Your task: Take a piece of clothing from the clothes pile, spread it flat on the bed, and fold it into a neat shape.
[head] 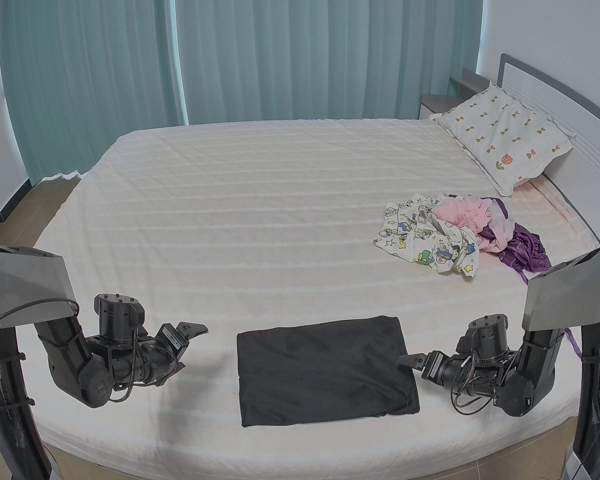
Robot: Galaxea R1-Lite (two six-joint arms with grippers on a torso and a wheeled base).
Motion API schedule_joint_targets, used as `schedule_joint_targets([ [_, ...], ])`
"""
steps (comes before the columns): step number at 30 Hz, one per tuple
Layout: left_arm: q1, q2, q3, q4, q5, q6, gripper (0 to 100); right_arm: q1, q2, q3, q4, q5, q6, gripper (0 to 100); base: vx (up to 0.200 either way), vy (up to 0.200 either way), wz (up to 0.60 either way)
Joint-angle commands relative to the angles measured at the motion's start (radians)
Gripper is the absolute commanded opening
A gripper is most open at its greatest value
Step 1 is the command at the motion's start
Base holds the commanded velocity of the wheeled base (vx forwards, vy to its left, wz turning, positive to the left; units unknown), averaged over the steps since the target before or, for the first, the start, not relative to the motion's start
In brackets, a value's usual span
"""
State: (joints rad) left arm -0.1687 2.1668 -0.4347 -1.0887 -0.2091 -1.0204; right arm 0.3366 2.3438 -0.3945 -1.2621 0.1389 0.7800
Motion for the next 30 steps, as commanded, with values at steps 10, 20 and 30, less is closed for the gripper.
schedule_joint_targets([
  [10,-0.023,0.002,0.005,-0.002,0.001,0.002,100,-0.014,0.014,-0.032,-0.008,0.048,0.059,100,0.0,-0.1,0.0],
  [20,-0.025,0.004,0.005,-0.002,0.002,0.002,100,-0.014,0.008,-0.047,-0.01,0.05,0.102,100,0.0,-0.2,0.0],
  [30,-0.032,0.024,0.016,0.0,0.002,0.118,100,-0.016,0.017,-0.053,-0.031,0.048,0.104,100,0.0,-0.06,0.0],
])
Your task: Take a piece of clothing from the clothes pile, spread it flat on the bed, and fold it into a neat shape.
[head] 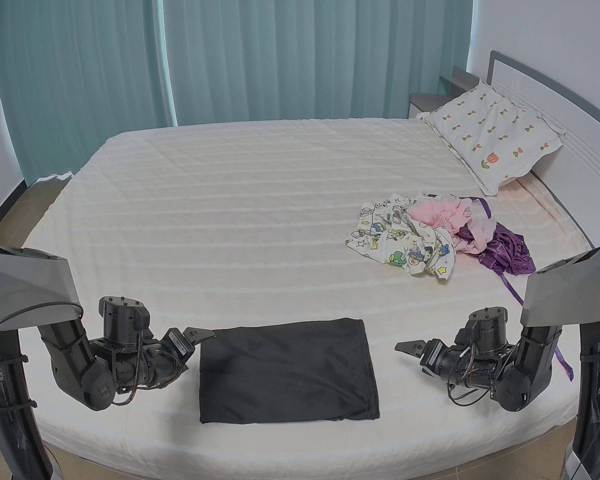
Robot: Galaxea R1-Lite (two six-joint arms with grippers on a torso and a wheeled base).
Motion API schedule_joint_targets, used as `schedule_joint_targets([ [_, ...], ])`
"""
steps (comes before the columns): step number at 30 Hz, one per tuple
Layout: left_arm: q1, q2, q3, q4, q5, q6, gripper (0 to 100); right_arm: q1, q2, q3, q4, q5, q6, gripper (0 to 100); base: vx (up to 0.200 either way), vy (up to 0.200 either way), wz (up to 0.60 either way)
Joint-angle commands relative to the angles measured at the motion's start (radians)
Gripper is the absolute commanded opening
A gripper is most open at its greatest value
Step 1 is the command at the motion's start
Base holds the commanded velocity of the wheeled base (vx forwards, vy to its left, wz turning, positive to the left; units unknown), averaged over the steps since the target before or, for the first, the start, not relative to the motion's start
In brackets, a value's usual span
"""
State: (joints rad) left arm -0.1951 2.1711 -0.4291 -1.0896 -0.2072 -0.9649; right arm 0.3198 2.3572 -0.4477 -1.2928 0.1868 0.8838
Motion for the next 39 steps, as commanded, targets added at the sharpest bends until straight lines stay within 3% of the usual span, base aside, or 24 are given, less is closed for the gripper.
schedule_joint_targets([
  [1,-0.009,0.026,0.013,0.0,0.002,0.081,100,0.001,0.005,0.0,0.0,0.0,-0.002,100,0.0,0.0,0.0],
  [6,-0.033,0.102,0.013,-0.026,0.063,0.242,100,0.002,0.011,0.0,-0.002,-0.001,-0.002,100,0.0,0.0,0.0],
  [11,-0.078,0.2,0.033,-0.161,0.177,0.308,100,0.004,0.011,0.0,-0.002,-0.003,-0.003,100,0.0,0.0,0.0],
  [19,-0.149,0.239,0.059,-0.257,0.196,0.334,100,0.004,0.013,0.0,-0.002,-0.003,-0.003,100,0.0,0.0,0.0],
  [30,-0.153,0.245,0.058,-0.257,0.201,0.35,100,0.005,0.017,0.0,-0.01,-0.006,-0.003,100,0.0,0.0,0.0],
  [39,-0.152,0.243,0.063,-0.259,0.256,0.357,100,0.005,0.017,0.0,-0.01,-0.006,-0.003,100,0.0,0.0,0.0],
])
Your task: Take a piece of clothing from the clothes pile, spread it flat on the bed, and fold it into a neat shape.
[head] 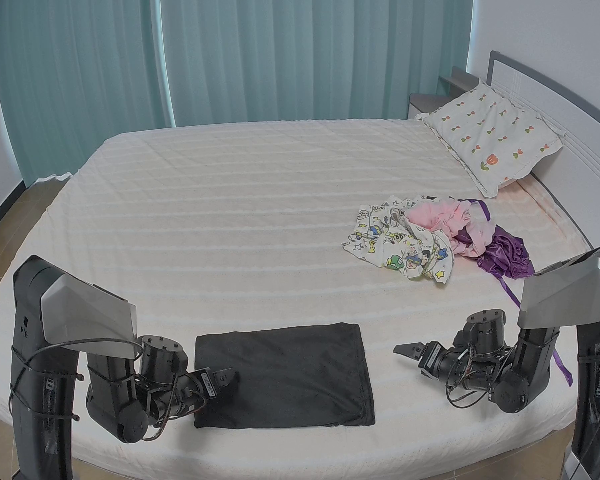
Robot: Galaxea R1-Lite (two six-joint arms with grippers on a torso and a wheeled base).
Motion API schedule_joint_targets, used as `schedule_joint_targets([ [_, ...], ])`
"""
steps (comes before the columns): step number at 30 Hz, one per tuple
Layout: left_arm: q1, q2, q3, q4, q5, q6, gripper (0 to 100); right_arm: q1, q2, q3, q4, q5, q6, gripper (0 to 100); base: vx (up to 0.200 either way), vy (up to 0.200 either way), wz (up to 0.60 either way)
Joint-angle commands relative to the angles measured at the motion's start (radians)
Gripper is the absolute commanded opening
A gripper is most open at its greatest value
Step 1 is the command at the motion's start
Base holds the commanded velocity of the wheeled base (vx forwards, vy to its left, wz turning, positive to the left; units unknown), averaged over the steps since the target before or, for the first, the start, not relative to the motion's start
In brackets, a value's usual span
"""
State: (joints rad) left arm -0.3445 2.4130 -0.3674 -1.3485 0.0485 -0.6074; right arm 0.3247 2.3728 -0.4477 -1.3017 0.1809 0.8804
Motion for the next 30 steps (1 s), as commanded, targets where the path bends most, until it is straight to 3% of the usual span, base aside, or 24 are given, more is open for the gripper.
schedule_joint_targets([
  [1,-0.004,0.002,0.002,0.0,0.001,0.0,100,0.001,0.002,0.0,-0.001,0.0,0.0,100,0.0,0.0,0.0],
  [30,-0.031,0.023,-0.022,-0.001,-0.001,-0.002,100,0.005,0.003,0.0,-0.001,-0.003,0.0,100,0.0,0.0,0.0],
])
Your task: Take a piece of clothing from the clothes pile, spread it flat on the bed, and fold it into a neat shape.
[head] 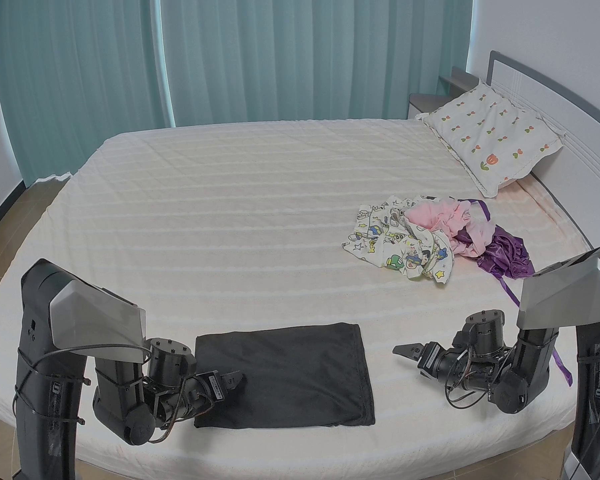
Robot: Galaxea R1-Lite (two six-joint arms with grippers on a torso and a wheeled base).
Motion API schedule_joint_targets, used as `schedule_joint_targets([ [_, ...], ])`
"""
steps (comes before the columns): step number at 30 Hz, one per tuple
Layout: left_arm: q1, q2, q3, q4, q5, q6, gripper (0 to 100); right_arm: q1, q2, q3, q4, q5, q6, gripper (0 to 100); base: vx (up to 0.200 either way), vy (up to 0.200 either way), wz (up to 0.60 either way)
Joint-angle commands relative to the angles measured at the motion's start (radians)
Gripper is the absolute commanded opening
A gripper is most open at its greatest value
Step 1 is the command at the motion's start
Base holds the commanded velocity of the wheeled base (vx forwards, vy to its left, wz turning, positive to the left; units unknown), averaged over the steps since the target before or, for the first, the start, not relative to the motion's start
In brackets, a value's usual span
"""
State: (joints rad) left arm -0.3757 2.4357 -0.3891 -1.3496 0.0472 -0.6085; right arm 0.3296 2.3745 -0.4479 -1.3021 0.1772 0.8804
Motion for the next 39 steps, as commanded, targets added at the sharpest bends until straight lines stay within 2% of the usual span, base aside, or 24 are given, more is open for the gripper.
schedule_joint_targets([
  [1,0.0,0.002,0.0,0.0,0.0,0.0,100,0.0,0.003,0.0,0.0,0.001,-0.001,100,0.0,0.0,0.0],
  [6,0.0,0.002,-0.004,0.0,0.0,0.0,100,0.002,0.003,0.0,0.0,0.001,-0.001,100,0.0,0.0,0.0],
  [7,0.0,0.002,-0.004,0.0,0.0,0.0,0,0.002,0.003,0.0,0.0,0.001,-0.001,100,0.0,0.0,0.0],
  [22,0.001,-0.007,0.001,-0.013,0.011,-0.01,0,0.003,0.012,0.0,-0.006,-0.001,-0.003,100,0.0,0.0,0.0],
  [32,0.005,-0.021,0.007,-0.023,0.023,-0.056,0,0.003,0.012,0.001,-0.006,-0.001,-0.005,100,0.0,0.0,0.0],
  [39,0.014,-0.018,0.012,-0.023,0.023,-0.059,0,0.003,0.012,0.003,-0.006,-0.001,-0.005,100,0.0,0.2,0.0],
])
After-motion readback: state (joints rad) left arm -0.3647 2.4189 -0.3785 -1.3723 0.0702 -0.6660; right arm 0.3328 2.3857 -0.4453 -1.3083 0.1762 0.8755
